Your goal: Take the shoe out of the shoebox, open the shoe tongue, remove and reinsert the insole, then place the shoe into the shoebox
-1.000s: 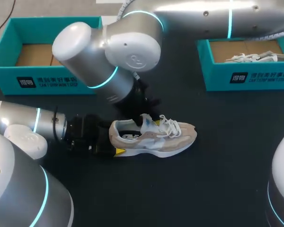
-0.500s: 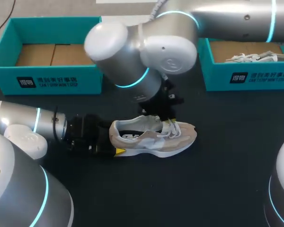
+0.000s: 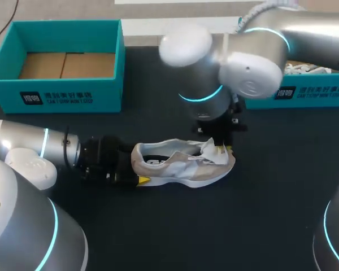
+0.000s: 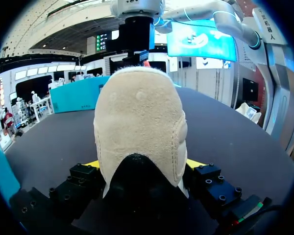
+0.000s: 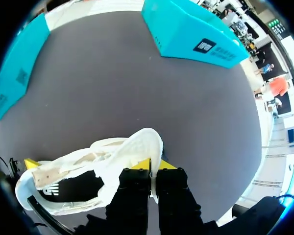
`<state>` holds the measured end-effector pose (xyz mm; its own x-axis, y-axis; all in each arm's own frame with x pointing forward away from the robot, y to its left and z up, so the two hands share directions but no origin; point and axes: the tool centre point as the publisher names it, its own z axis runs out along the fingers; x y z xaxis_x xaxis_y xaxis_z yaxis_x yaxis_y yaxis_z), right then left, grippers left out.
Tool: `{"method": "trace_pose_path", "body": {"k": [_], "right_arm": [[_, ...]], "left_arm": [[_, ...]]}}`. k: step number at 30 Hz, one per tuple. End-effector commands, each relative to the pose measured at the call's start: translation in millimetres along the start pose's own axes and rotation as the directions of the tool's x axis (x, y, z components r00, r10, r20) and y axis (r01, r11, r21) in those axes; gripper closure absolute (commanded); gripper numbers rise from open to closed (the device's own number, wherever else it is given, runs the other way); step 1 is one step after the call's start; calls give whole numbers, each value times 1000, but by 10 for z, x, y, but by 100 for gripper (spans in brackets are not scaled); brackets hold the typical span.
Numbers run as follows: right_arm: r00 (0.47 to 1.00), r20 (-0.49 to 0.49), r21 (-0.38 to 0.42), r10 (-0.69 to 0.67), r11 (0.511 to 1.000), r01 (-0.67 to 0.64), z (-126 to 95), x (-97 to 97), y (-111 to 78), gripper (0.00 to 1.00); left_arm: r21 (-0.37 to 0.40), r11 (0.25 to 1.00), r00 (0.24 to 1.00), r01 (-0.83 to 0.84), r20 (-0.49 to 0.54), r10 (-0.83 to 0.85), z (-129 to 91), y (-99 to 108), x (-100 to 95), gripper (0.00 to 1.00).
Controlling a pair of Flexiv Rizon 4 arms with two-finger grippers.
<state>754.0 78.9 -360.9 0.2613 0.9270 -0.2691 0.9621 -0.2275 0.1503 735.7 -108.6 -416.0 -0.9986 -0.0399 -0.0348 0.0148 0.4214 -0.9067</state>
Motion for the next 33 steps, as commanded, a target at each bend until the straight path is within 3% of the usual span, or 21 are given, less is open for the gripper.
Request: {"method": "trace_pose_path", "body": {"k": [1, 2, 3, 6, 7, 18, 33], "right_arm": [[965, -30, 9, 259, 966, -259, 291, 15, -16, 100], [963, -23, 12, 267, 964, -267, 309, 18, -18, 99], [963, -24, 16, 268, 963, -268, 320, 21, -19, 91], [961, -14, 28, 277, 961, -276, 335, 30, -21, 15], [960, -12, 29, 278, 960, -278, 335, 30, -21, 0], [957, -7, 30, 289, 957, -289, 225, -9, -30, 0], [952, -25, -57, 305, 950, -306, -260, -62, 29, 0]], "left_arm": [[-2, 1000, 1000, -1, 0, 1, 1, 21, -3, 100], [-2, 1000, 1000, -1, 0, 1, 1, 21, -3, 100], [-2, 1000, 1000, -1, 0, 1, 1, 21, -3, 100], [-2, 1000, 1000, -1, 0, 1, 1, 21, -3, 100], [-2, 1000, 1000, -1, 0, 1, 1, 21, -3, 100], [-2, 1000, 1000, -1, 0, 1, 1, 21, -3, 100], [-2, 1000, 1000, -1, 0, 1, 1, 21, -3, 100]]}}
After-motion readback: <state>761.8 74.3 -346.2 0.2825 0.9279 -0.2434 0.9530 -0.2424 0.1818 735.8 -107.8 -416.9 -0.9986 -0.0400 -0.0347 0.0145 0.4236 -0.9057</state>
